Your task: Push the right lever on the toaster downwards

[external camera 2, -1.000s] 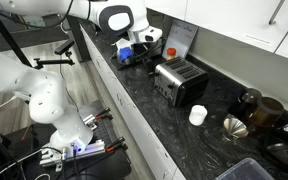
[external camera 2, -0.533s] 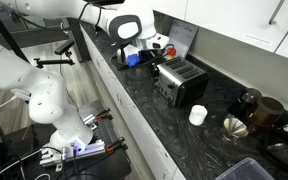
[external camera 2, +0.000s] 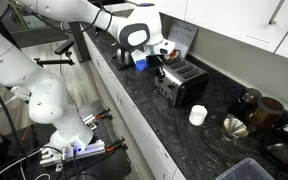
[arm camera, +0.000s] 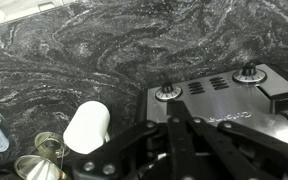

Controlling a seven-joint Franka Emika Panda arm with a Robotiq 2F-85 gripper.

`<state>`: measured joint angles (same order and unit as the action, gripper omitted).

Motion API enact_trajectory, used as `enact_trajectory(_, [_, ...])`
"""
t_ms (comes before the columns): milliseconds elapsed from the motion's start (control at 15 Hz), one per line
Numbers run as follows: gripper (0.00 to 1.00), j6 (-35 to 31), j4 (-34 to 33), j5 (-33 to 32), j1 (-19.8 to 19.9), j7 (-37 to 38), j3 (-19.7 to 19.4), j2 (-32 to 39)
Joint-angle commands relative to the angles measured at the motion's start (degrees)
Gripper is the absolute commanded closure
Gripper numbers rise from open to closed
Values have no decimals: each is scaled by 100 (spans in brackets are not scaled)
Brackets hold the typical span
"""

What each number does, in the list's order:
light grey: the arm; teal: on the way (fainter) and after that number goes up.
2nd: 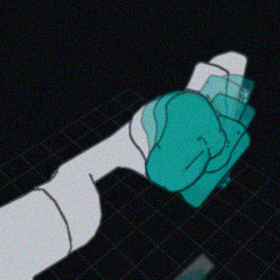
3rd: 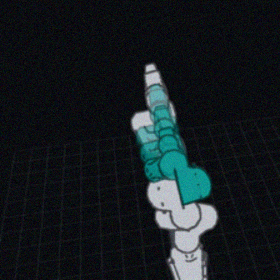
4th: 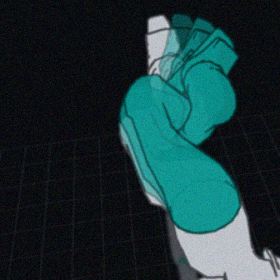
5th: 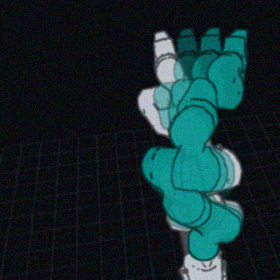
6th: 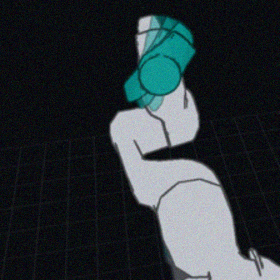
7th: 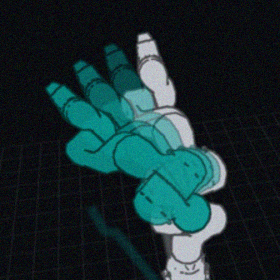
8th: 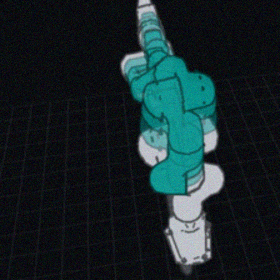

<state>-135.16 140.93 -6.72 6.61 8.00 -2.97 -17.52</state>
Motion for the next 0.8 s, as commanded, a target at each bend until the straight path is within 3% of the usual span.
enact_trajectory(0, [99,13,-59,-32,10,9,6,87])
enact_trajectory(733, [100,-48,-220,-23,-26,-54,-16,293])
